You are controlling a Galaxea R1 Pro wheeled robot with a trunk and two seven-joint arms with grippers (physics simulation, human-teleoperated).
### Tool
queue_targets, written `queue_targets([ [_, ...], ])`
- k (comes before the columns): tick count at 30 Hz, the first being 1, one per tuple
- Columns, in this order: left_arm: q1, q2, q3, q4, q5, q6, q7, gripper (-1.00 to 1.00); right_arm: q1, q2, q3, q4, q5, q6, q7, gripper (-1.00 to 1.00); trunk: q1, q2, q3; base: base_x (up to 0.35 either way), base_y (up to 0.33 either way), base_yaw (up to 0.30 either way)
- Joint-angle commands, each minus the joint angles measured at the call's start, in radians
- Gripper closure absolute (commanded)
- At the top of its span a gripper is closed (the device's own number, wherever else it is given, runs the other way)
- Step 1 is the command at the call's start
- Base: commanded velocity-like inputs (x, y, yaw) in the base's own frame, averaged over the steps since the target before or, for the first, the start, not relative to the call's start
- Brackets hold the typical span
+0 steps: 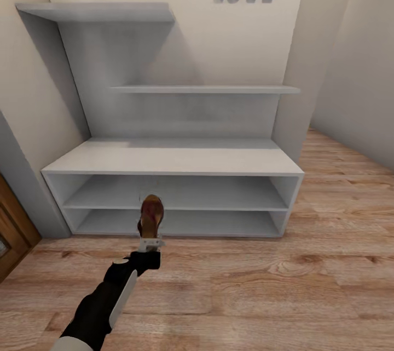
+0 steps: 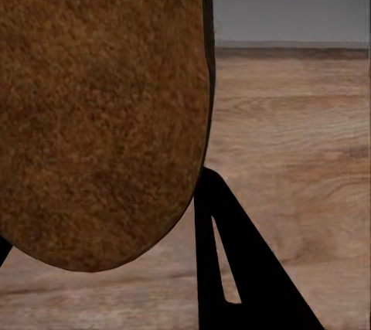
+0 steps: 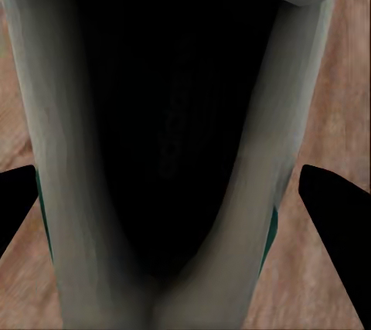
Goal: Pick up the two gym shoes and the two sandals from the corridor floor and place them onto the hallstand (shoe rack) in the corridor, making sure they are on the rack and not on the floor. Arrange them so the two gym shoes are next to each other and the two sandals are next to each other.
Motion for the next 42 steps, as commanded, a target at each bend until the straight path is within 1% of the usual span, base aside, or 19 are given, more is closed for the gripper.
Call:
queue_targets([
  [1, -0.001, -0.001, 0.000, 0.035, 0.007, 0.019, 0.000, 1.00, -0.001, -0.006, -0.016, -0.001, 0.053, 0.007, 0.001, 1.00, 0.000, 0.000, -0.001, 0.000, 0.000, 0.000],
  [2, -0.001, -0.001, -0.001, 0.050, 0.007, 0.025, 0.000, 1.00, -0.001, -0.008, -0.020, -0.001, 0.096, 0.008, 0.001, 1.00, 0.000, 0.000, -0.001, 0.000, 0.000, 0.000],
  [3, -0.001, -0.002, -0.002, 0.055, 0.007, 0.027, 0.000, 1.00, -0.001, -0.008, -0.022, -0.001, 0.117, 0.008, 0.001, 1.00, 0.000, 0.000, -0.001, 0.000, 0.000, 0.000],
  [5, -0.001, -0.003, -0.005, 0.067, 0.007, 0.031, -0.002, 1.00, -0.001, -0.010, -0.026, 0.000, 0.184, 0.008, 0.001, 1.00, 0.000, 0.000, -0.001, 0.000, 0.000, 0.000],
  [8, -0.001, -0.005, -0.008, 0.072, 0.007, 0.034, -0.003, 1.00, -0.001, -0.009, -0.028, 0.001, 0.223, 0.009, 0.001, 1.00, 0.000, 0.000, -0.001, 0.000, 0.000, 0.000],
  [11, -0.001, -0.005, -0.008, 0.073, 0.007, 0.042, -0.004, 1.00, -0.001, -0.008, -0.028, -0.001, 0.238, 0.009, 0.001, 1.00, 0.000, 0.000, -0.001, 0.000, 0.000, 0.000],
  [13, -0.002, -0.007, -0.008, 0.073, 0.007, 0.056, -0.004, 1.00, -0.001, -0.008, -0.028, -0.001, 0.241, 0.009, 0.001, 1.00, 0.000, 0.000, -0.001, 0.000, 0.000, 0.000],
  [14, -0.003, -0.010, -0.007, 0.072, 0.006, 0.090, -0.004, 1.00, -0.001, -0.008, -0.029, -0.002, 0.242, 0.009, 0.000, 1.00, 0.000, 0.000, -0.001, 0.000, 0.000, 0.000],
  [18, -0.006, -0.011, -0.006, 0.073, 0.006, 0.145, -0.003, 1.00, -0.001, -0.008, -0.030, -0.002, 0.243, 0.009, 0.001, 1.00, 0.000, 0.000, -0.001, 0.000, 0.000, 0.000],
  [21, -0.009, -0.011, -0.006, 0.073, 0.006, 0.168, -0.003, 1.00, -0.001, -0.007, -0.030, -0.002, 0.243, 0.009, 0.001, 1.00, 0.000, 0.000, -0.001, 0.000, 0.000, 0.000],
  [25, -0.014, -0.017, -0.005, 0.073, 0.006, 0.177, -0.003, 1.00, -0.001, -0.007, -0.030, -0.002, 0.243, 0.010, 0.001, 1.00, 0.001, -0.001, -0.018, 0.000, 0.000, 0.000],
  [28, -0.028, -0.022, -0.005, 0.073, 0.006, 0.180, -0.003, 1.00, -0.001, -0.007, -0.030, -0.002, 0.243, 0.010, 0.001, 1.00, 0.003, -0.002, -0.033, 0.000, 0.000, 0.000],
  [36, -0.041, -0.024, -0.005, 0.073, 0.006, 0.190, -0.003, 1.00, -0.001, -0.007, -0.030, -0.004, 0.243, 0.010, 0.001, 1.00, 0.006, -0.004, -0.074, 0.000, 0.000, 0.000],
  [42, -0.042, -0.024, -0.005, 0.073, 0.004, 0.194, -0.001, 1.00, -0.001, -0.007, -0.030, -0.004, 0.243, 0.010, 0.000, 1.00, 0.006, -0.004, -0.076, 0.000, 0.000, 0.000],
])
